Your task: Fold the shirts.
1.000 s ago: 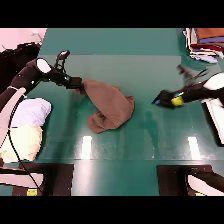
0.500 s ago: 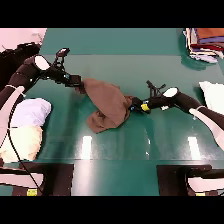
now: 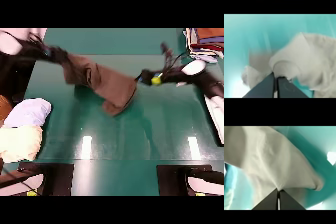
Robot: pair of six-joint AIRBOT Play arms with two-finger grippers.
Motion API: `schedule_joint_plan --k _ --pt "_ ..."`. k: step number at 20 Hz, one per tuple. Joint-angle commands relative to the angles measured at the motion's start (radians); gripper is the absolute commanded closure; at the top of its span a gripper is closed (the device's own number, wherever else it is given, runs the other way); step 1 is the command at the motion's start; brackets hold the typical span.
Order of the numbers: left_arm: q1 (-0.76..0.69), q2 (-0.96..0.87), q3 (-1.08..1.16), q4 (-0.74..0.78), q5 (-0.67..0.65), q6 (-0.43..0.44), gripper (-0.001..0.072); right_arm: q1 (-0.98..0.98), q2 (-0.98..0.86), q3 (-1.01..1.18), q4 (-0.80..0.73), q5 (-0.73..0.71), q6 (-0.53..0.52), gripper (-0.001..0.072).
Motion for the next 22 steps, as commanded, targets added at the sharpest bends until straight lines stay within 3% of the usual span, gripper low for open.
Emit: schedule_joint_plan --k 1,8,14,19,22 --pt "0.000 0.188 0.129 0.026 0.036 0.000 0.0681 -0.059 0.187 0.156 -0.136 0.070 0.004 0.0695" --pt "0.000 0.473 0.192 0.000 0.067 0.000 0.0681 -0.085 0.433 0.353 -0.321 0.196 0.084 0.0695" --pt "0.000 0.495 0.186 -0.072 0.000 0.000 0.0681 -0.085 0.495 0.406 -0.450 0.214 0.175 0.0695" --pt "0.000 0.355 0.050 -0.071 -0.174 0.000 0.0681 -0.085 0.300 0.406 -0.448 0.378 0.227 0.0695" --pt "0.000 0.231 -0.115 -0.066 -0.190 0.009 0.0680 -0.067 0.086 0.406 -0.449 0.475 0.226 0.0695"
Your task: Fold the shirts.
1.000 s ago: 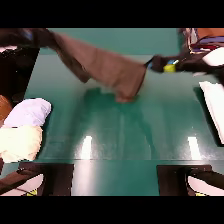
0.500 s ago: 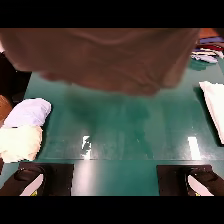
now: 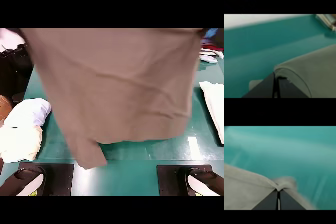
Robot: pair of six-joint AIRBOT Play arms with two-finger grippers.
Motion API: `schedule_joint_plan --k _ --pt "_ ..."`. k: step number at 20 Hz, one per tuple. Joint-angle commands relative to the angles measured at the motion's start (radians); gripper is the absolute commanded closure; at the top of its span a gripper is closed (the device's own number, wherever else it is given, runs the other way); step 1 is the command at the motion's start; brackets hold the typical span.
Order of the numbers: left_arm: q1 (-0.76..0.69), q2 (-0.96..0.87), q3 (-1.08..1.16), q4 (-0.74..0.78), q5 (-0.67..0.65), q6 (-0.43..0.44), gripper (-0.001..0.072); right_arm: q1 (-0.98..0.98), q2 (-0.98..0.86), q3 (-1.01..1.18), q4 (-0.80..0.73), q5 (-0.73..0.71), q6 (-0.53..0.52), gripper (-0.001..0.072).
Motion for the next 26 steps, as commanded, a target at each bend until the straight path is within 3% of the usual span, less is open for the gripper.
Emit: schedule_joint_plan --k 1,7,8,9,10,14,15,17,20,26 --pt "0.000 -0.137 -0.175 0.010 -0.047 0.015 0.0680 0.026 -0.225 0.002 -0.002 0.113 0.013 0.0695" --pt "0.001 -0.432 -0.317 0.151 0.204 0.024 0.0678 0.051 -0.539 0.003 0.017 -0.071 -0.010 0.0694" --pt "0.001 -0.458 -0.312 0.151 0.232 0.021 0.0502 0.047 -0.557 0.003 0.038 -0.100 -0.010 0.0680" --pt "0.001 -0.471 -0.301 0.153 0.241 0.002 0.0206 0.036 -0.566 0.004 0.066 -0.117 -0.010 0.0505" --pt "0.007 -0.473 -0.291 0.156 0.236 -0.018 0.0126 0.019 -0.566 0.005 0.108 -0.127 -0.010 0.0284" --pt "0.114 -0.444 -0.211 0.145 -0.020 -0.020 0.0137 -0.070 -0.493 0.003 0.213 -0.006 -0.078 0.0272" --pt "0.147 -0.425 -0.222 0.124 -0.075 -0.019 0.0222 -0.089 -0.462 -0.003 0.210 0.048 -0.098 0.0273" --pt "0.197 -0.374 -0.303 0.076 -0.144 0.003 0.0223 -0.119 -0.377 -0.078 0.210 0.076 -0.101 0.0273" --pt "0.203 -0.298 -0.507 0.058 -0.137 -0.001 0.0223 -0.153 -0.231 -0.249 0.211 0.047 -0.106 0.0273" --pt "0.203 -0.252 -0.817 -0.137 -0.038 0.000 0.0224 -0.190 -0.033 -0.512 0.216 -0.030 -0.106 0.0273"
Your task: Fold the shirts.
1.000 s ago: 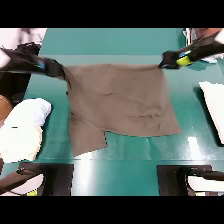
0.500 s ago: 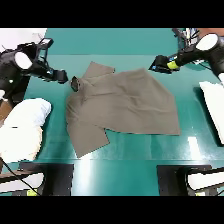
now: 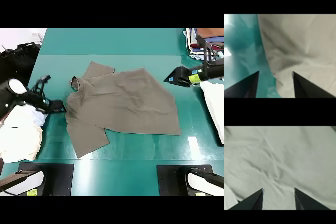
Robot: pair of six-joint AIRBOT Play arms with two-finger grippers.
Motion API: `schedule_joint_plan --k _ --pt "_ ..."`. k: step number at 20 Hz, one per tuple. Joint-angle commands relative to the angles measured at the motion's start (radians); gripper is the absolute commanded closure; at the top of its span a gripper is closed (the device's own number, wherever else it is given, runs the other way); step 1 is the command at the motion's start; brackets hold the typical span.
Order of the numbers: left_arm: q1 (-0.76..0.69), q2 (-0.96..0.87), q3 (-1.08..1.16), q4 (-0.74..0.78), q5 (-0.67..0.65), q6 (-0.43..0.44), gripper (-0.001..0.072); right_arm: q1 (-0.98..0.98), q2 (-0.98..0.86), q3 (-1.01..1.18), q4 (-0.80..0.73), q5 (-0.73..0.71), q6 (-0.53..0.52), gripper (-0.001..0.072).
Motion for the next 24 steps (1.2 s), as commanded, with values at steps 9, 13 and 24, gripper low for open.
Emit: schedule_joint_plan --k 9,13,24 --pt "0.004 0.018 -0.178 -0.124 0.149 0.010 0.0645 -0.187 0.261 -0.328 0.005 -0.018 -0.002 0.0273" --pt "0.004 0.018 -0.089 -0.124 0.116 0.010 0.0681 -0.363 0.349 -0.500 -0.127 0.059 0.009 0.0273" --pt "0.004 0.018 -0.026 -0.131 0.090 0.010 0.0681 -0.581 0.179 -0.854 0.039 -0.029 -0.019 0.0262"
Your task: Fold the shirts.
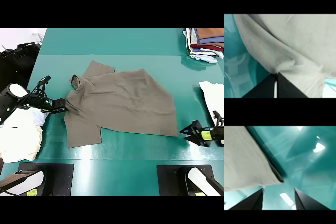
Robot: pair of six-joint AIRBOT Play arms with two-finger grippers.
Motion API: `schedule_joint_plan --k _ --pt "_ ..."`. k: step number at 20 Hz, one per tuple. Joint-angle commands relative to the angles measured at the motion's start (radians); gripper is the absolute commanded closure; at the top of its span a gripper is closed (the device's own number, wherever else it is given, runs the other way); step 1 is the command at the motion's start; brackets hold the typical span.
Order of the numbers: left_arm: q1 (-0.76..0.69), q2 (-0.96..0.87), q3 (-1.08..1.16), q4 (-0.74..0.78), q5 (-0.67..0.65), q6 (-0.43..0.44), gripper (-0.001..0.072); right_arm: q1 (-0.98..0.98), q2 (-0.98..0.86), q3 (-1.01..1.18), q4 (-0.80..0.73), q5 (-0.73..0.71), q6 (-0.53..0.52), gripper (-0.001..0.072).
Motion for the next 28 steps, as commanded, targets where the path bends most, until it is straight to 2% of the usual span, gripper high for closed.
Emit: schedule_joint_plan --k 1,3,7,9,13,17,23,26,28 --pt "0.001 0.001 0.004 -0.001 -0.001 0.000 0.0681 0.062 -0.094 -0.048 0.095 -0.093 -0.022 0.0263" --pt "0.001 0.001 0.004 -0.001 0.000 0.000 0.0681 0.157 -0.145 -0.012 0.093 -0.116 -0.022 0.0289" --pt "0.001 0.020 0.004 0.011 0.004 0.000 0.0682 0.314 -0.180 0.090 0.070 -0.160 -0.022 0.0624" --pt "0.001 0.093 0.013 0.045 0.015 -0.001 0.0682 0.359 -0.151 0.145 0.065 -0.149 -0.022 0.0681" --pt "0.001 0.290 0.161 0.095 -0.040 -0.020 0.0681 0.400 -0.006 0.360 0.067 -0.133 -0.022 0.0694" --pt "0.001 0.430 0.506 0.093 -0.054 -0.039 0.0681 0.399 0.136 0.735 0.046 -0.143 -0.022 0.0694" --pt "0.001 0.457 1.093 0.093 -0.006 -0.069 0.0681 0.396 0.217 1.253 -0.102 -0.142 -0.004 0.0694" --pt "0.001 0.457 1.224 0.093 0.068 -0.083 0.0682 0.396 0.218 1.390 -0.182 -0.099 0.015 0.0694" --pt "0.001 0.456 1.233 0.092 0.085 -0.088 0.0682 0.396 0.177 1.479 -0.206 -0.024 0.026 0.0694"
